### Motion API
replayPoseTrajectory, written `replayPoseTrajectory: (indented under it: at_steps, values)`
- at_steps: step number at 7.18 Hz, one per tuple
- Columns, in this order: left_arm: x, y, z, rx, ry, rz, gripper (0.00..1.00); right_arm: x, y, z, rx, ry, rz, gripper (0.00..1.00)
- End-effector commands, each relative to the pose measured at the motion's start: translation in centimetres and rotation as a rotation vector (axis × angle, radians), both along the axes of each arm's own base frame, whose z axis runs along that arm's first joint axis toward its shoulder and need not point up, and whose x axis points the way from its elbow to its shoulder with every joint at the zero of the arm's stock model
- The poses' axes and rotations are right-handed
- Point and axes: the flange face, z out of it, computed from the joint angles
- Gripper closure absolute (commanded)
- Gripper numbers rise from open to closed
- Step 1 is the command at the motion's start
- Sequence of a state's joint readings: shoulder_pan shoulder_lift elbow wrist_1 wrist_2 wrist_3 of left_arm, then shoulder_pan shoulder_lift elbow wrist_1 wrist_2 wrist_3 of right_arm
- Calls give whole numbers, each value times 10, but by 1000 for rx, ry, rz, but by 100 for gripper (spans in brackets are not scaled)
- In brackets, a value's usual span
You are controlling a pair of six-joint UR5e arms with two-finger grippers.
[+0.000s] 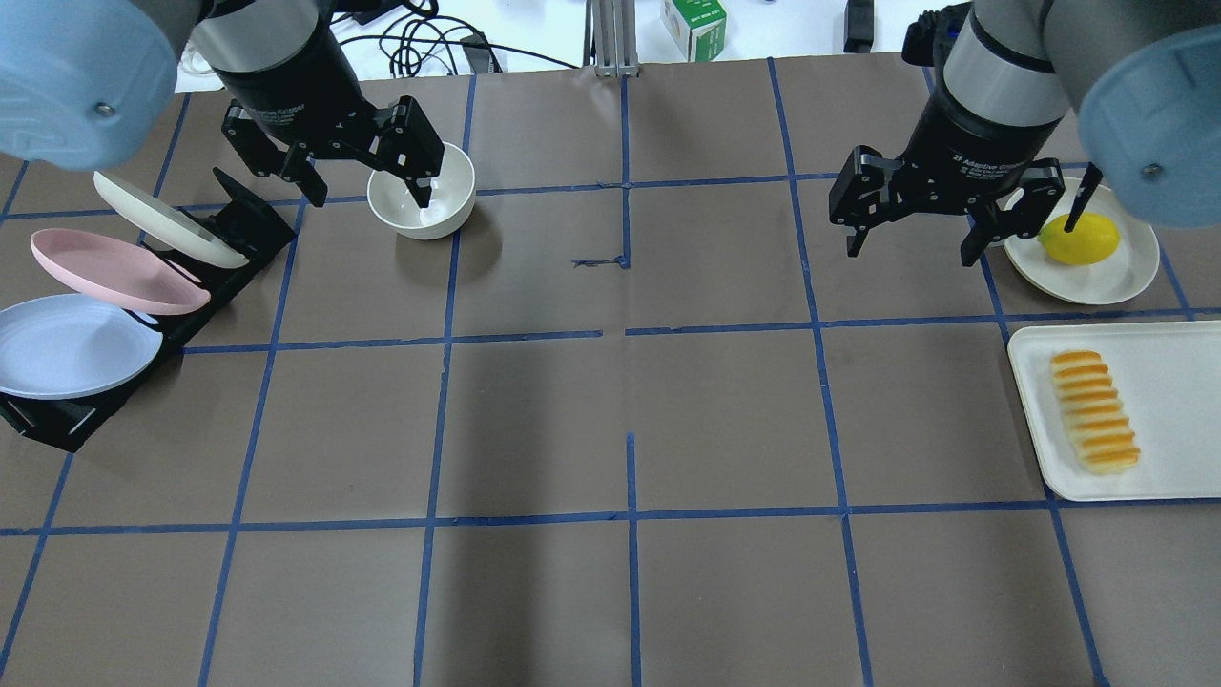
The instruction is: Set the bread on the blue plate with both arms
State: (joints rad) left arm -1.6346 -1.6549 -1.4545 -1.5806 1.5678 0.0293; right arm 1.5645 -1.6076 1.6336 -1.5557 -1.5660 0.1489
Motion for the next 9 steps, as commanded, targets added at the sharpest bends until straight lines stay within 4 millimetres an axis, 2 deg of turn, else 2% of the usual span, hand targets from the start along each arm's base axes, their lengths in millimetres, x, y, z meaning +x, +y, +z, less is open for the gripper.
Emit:
replayPoseTrajectory:
  at_steps: [1, 3, 4, 5, 7, 8, 9]
  values:
    - [2, 0, 0, -2, -19, -8, 0, 0, 0, 0, -1, 0, 0, 0]
    - [4, 5, -1, -1, -25, -2, 0, -1, -1, -1, 2, -1, -1, 0]
    - [13, 6, 2, -7, -27, 17, 0, 1, -1, -3, 6, -12, -3, 0]
    - [44, -2, 3, -9, -24, 78, 0, 0, -2, -4, 2, -11, -2, 0]
    - [130, -15, 3, -10, -25, 231, 0, -11, -6, -10, 6, -1, -4, 0]
    - [184, -19, -1, 4, -28, 330, 0, -22, -9, -14, 14, 5, -21, 0]
    - [248, -18, -11, 24, -18, 445, 0, -51, -12, -22, 28, 5, -7, 0]
